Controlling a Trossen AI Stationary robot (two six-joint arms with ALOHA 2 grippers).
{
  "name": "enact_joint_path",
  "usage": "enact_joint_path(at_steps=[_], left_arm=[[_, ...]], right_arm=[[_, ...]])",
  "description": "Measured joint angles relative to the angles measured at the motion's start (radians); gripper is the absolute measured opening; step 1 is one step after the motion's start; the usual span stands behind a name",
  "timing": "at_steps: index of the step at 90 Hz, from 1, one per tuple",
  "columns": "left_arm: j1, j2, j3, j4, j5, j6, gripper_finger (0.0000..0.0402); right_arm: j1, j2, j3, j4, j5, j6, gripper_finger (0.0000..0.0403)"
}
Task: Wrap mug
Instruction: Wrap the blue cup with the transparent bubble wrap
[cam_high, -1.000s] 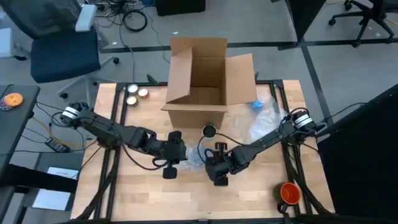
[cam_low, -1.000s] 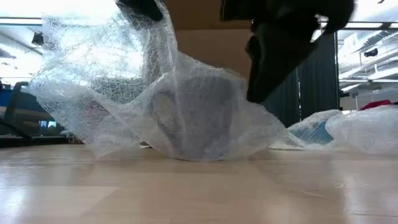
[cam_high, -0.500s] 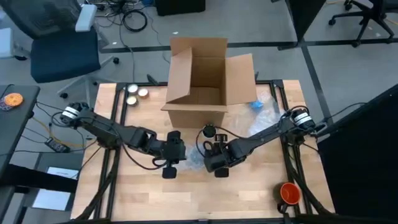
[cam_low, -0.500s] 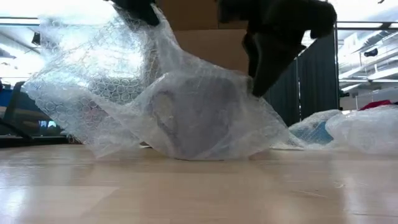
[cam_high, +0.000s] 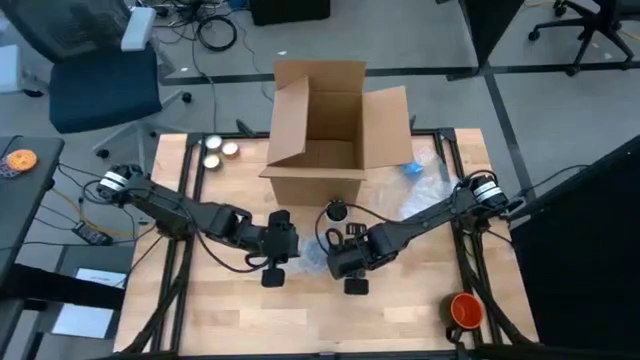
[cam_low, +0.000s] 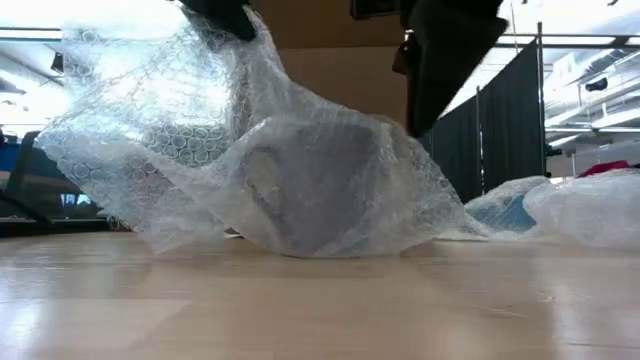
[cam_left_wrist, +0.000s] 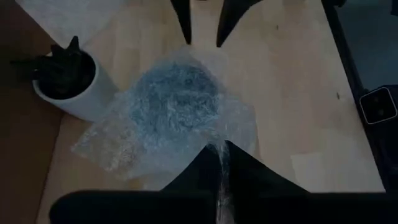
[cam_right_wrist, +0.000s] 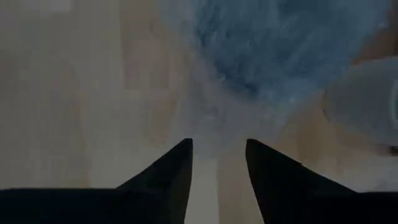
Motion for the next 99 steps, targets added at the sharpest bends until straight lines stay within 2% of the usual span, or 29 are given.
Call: enact_joint_path(at_steps=[18, 40, 89, 99], left_arm=[[0.000, 0.000, 0.000, 0.005, 0.000, -0.001, 0.0000], [0.000, 0.000, 0.000, 0.005, 0.000, -0.001, 0.0000], [0.000, 0.000, 0.000, 0.008, 0.000, -0.001, 0.0000], [0.000, 0.000, 0.000, 0.011, 0.000, -0.001, 0.0000]], right_arm=[[-0.023, 0.000, 0.000, 0.011, 0.094, -0.041, 0.0092], [-0.048, 0.000, 0.000, 0.011, 0.135, -0.116, 0.0007], [-0.049, -0.004, -0.001, 0.014, 0.174, -0.297, 0.0000], [-0.049, -0.004, 0.035, -0.023, 0.180, -0.312, 0.0000]])
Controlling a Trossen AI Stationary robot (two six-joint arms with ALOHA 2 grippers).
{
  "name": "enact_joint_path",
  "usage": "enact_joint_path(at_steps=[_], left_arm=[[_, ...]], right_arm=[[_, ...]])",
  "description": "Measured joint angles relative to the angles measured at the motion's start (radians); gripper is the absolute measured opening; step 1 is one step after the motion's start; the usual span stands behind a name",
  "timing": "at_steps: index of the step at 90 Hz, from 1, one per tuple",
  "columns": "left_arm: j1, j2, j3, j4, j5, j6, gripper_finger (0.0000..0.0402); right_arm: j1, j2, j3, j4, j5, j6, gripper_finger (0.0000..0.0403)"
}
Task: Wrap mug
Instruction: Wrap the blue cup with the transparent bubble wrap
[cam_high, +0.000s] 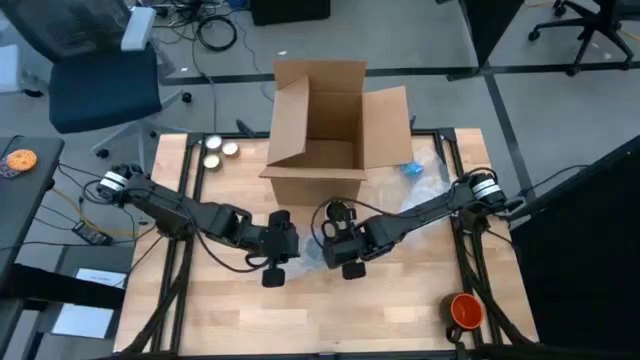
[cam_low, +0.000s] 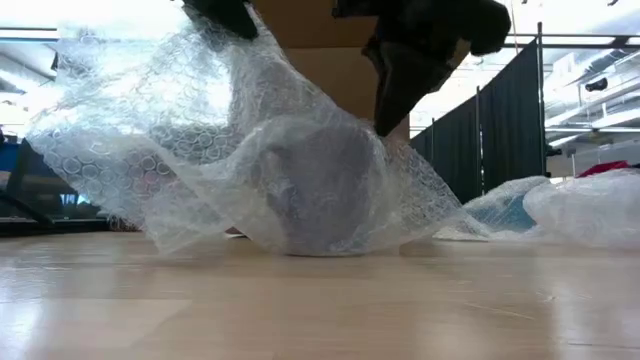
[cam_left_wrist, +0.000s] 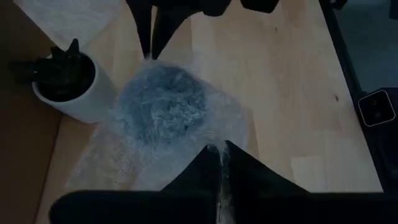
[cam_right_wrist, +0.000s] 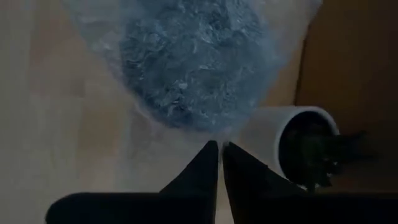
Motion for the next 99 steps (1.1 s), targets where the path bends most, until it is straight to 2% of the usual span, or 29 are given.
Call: enact_joint_path(at_steps=[18, 47, 62, 70, 85, 92, 99], left_arm=[[0.000, 0.000, 0.000, 0.019, 0.000, 0.003, 0.0000], [-0.006, 0.000, 0.000, 0.023, 0.000, 0.008, 0.0000], [-0.007, 0.000, 0.000, 0.015, 0.000, 0.019, 0.0000], [-0.006, 0.000, 0.000, 0.016, 0.000, 0.013, 0.0000], [-0.007, 0.000, 0.000, 0.031, -0.017, -0.088, 0.0000], [-0.007, 0.000, 0.000, 0.038, -0.017, -0.181, 0.0000], [-0.007, 0.000, 0.000, 0.039, -0.017, -0.285, 0.0000]], right_arm=[[-0.005, -0.002, 0.056, 0.029, 0.029, -0.053, 0.0000], [-0.023, 0.000, 0.056, 0.060, -0.015, -0.071, 0.0000], [0.026, -0.042, 0.089, 0.031, -0.022, 0.015, 0.0000], [0.060, -0.052, 0.095, 0.023, -0.090, 0.090, 0.0000], [0.114, -0.037, 0.085, 0.024, -0.190, 0.198, 0.0000], [0.122, -0.009, 0.069, 0.022, -0.170, 0.185, 0.0000], [0.108, 0.019, 0.066, 0.025, -0.103, 0.171, 0.0000]])
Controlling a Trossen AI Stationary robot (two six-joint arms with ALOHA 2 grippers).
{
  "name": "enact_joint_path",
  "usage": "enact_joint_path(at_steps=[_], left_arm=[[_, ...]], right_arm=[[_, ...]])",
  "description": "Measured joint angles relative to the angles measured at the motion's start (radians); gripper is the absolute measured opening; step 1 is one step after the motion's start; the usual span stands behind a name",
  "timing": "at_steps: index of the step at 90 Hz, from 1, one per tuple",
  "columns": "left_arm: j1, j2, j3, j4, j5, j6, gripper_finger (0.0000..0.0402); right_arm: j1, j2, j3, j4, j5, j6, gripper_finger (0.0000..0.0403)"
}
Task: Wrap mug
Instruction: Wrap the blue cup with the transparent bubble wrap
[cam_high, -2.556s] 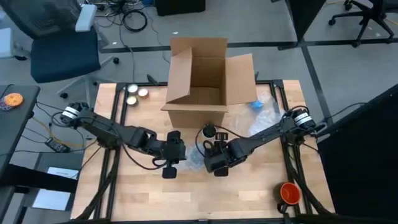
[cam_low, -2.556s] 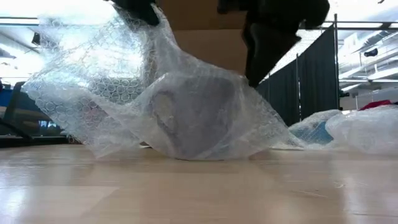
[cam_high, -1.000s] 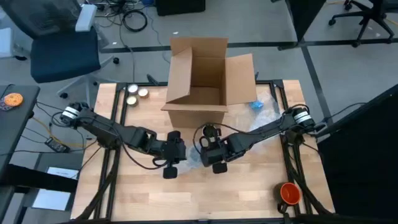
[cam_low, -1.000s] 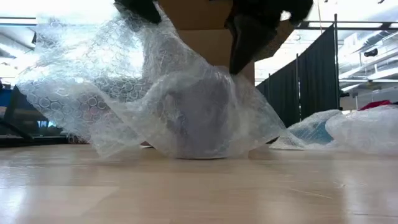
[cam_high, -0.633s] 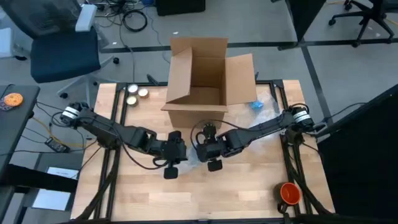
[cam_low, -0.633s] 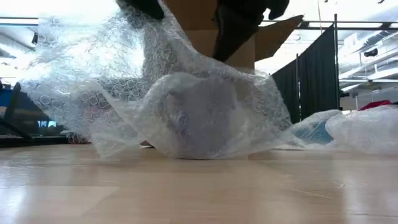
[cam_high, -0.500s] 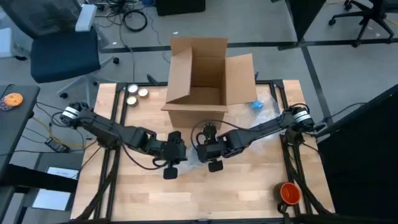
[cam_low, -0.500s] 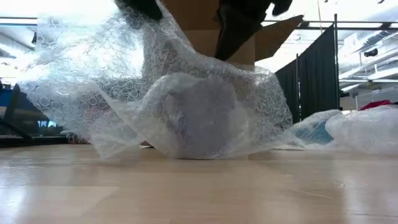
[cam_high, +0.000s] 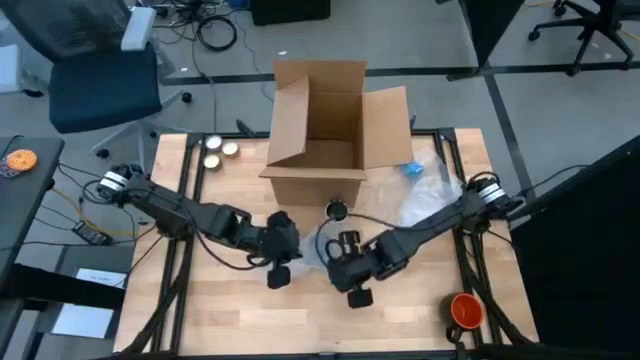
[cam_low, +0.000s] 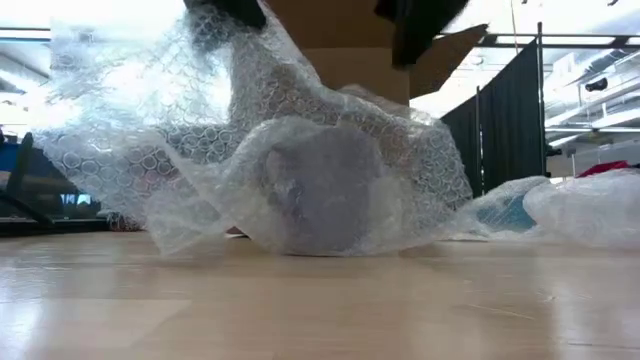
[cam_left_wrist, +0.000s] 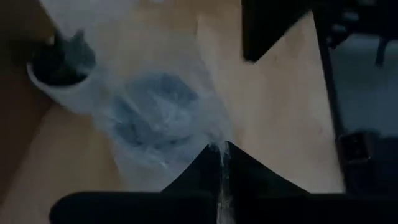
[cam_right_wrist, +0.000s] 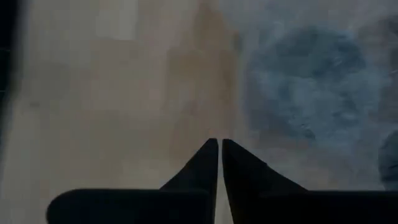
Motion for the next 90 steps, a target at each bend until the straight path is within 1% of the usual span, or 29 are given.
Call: enact_joint_path(at_steps=[9, 18, 28, 32, 37, 50, 64, 80, 90], left_arm=[[0.000, 0.000, 0.000, -0.001, 0.003, -0.109, 0.0000], [0.000, 0.000, 0.000, -0.001, 0.050, -0.141, 0.0000], [0.000, -0.006, 0.000, -0.004, 0.130, -0.118, 0.0000], [0.000, -0.012, 0.000, -0.006, 0.141, -0.089, 0.0000], [-0.002, -0.022, 0.000, -0.015, 0.140, -0.062, 0.0001], [-0.004, -0.048, 0.000, -0.019, 0.095, -0.008, 0.0009], [-0.004, -0.059, 0.000, -0.019, 0.109, 0.022, 0.0042], [-0.027, -0.060, 0.000, -0.024, 0.232, 0.023, 0.0107], [-0.053, -0.069, 0.000, -0.101, 0.298, 0.020, 0.0139]], right_arm=[[-0.037, 0.035, 0.000, 0.025, 0.088, -0.039, 0.0000], [-0.083, 0.063, 0.000, 0.065, 0.122, -0.066, 0.0000], [-0.132, 0.075, 0.000, 0.100, 0.116, -0.078, 0.0000], [-0.147, 0.085, 0.001, 0.120, 0.100, -0.080, 0.0000], [-0.158, 0.090, 0.000, 0.125, 0.076, -0.086, 0.0000], [-0.170, 0.088, 0.000, 0.151, 0.038, -0.111, 0.0000], [-0.172, 0.088, 0.000, 0.166, 0.027, -0.119, 0.0000], [-0.172, 0.088, 0.000, 0.168, 0.015, -0.130, 0.0000], [-0.172, 0.088, 0.000, 0.167, 0.015, -0.130, 0.0000]])
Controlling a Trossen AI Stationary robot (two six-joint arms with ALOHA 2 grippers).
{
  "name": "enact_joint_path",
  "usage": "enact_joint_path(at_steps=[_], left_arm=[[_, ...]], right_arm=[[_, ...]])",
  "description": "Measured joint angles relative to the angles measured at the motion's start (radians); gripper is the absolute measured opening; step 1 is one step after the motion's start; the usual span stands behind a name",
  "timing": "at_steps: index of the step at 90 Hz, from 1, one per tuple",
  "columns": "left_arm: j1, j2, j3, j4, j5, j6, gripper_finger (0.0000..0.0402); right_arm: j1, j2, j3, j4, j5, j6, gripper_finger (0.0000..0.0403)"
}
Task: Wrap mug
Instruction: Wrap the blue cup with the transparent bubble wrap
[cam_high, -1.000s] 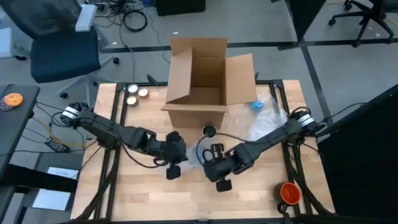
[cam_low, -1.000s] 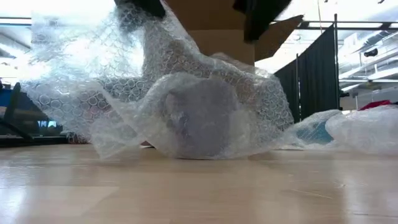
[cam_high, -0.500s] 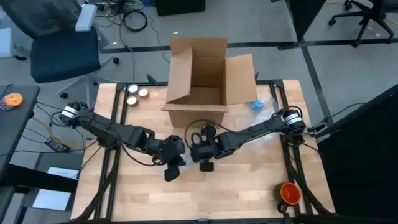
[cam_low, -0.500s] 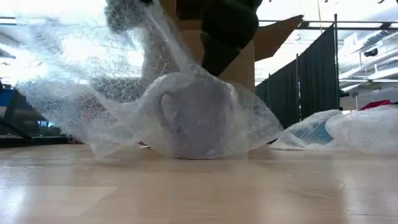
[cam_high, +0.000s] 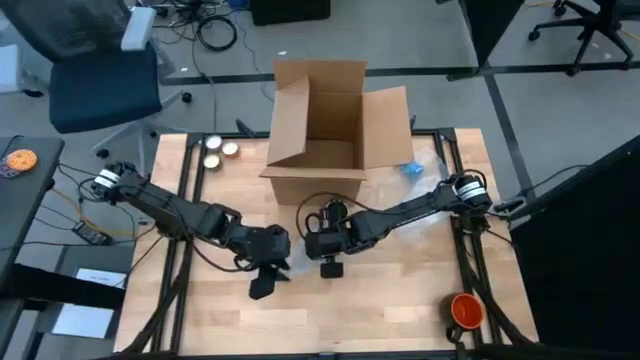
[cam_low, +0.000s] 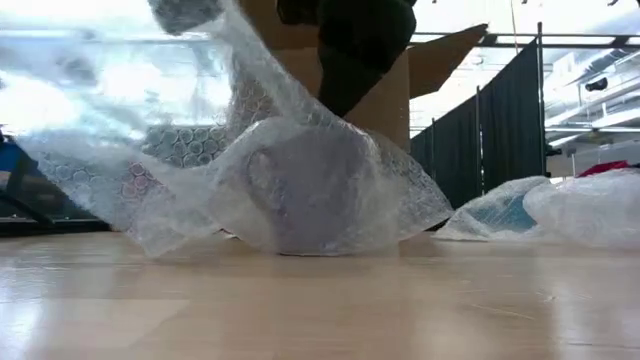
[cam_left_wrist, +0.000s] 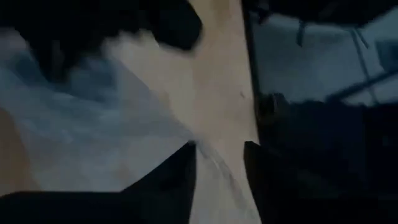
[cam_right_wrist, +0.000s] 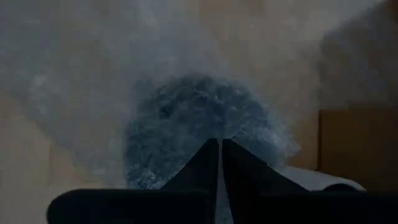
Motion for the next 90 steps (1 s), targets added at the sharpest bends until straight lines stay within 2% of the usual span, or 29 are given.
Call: enact_joint_path(at_steps=[22, 46, 54, 70, 90], left_arm=[[-0.109, -0.009, 0.000, -0.273, -0.017, -0.103, 0.0153], [-0.295, -0.009, 0.000, -0.300, -0.108, -0.282, 0.0153], [-0.347, -0.009, 0.000, -0.301, -0.187, -0.329, 0.0153], [-0.447, 0.007, 0.000, -0.300, -0.447, -0.455, 0.0152], [-0.532, 0.071, 0.000, -0.301, -0.585, -0.541, 0.0152]], right_arm=[[0.000, 0.000, 0.000, -0.004, 0.000, 0.000, 0.0000], [0.001, 0.000, 0.000, -0.014, 0.000, 0.001, 0.0000], [0.001, 0.000, 0.000, -0.018, 0.000, 0.001, 0.0000], [0.001, 0.000, 0.000, -0.031, 0.000, 0.024, 0.0000], [0.002, 0.000, 0.000, -0.038, 0.000, 0.026, 0.0000]])
